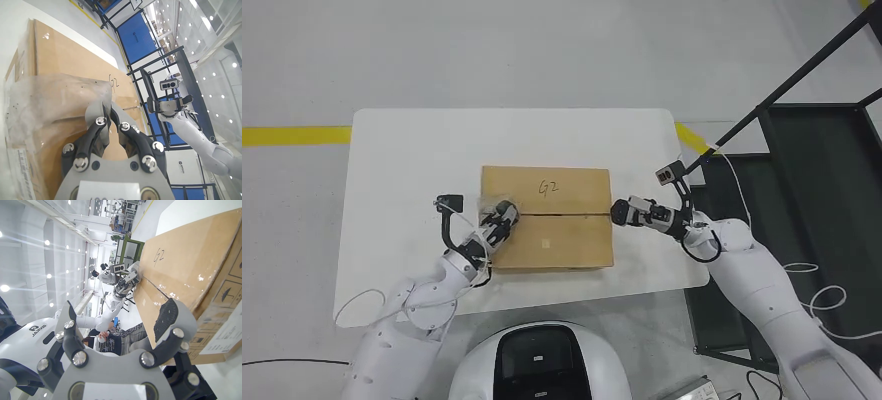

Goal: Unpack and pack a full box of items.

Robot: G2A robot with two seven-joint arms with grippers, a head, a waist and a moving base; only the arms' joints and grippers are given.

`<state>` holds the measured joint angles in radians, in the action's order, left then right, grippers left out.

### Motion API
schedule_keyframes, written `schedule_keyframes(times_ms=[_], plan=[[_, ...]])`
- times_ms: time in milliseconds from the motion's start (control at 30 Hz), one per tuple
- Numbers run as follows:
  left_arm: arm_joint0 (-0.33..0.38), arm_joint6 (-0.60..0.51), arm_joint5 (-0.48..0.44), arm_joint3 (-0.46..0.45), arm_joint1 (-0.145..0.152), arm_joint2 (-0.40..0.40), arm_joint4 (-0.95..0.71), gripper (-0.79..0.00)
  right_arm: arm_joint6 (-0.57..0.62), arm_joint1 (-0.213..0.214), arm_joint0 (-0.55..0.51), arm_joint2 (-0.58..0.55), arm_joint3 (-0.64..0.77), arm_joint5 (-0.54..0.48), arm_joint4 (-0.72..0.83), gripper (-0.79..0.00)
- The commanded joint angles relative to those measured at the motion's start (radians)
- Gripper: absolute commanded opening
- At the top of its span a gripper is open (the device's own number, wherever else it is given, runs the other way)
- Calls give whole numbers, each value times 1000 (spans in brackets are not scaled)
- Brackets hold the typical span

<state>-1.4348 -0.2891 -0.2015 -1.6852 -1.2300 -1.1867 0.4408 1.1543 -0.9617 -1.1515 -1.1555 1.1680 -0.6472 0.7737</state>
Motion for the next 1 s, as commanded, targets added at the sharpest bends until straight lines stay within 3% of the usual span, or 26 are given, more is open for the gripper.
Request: schedule_keyframes(times_ms=[0, 67, 133, 200, 500, 967], plan=[[7, 0, 5, 6, -2, 8, 1, -767, 1, 0, -4, -7, -3, -3, 2, 0], [16, 1, 15, 17, -3, 15, 8, -665, 3, -1, -8, -14, -4, -3, 2, 0], [26, 4, 26, 28, -5, 23, 16, -468, 5, -1, -12, -20, -5, -4, 4, 0], [34, 8, 34, 36, -7, 31, 20, 0, 7, -2, -17, -25, -6, -5, 4, 0], [41, 11, 24, 27, -12, 37, -13, 0, 5, -2, -35, -59, -2, -12, 9, 0], [54, 13, -109, 57, -22, 61, -160, 0, -50, 13, -131, -200, -17, -68, 66, 0]])
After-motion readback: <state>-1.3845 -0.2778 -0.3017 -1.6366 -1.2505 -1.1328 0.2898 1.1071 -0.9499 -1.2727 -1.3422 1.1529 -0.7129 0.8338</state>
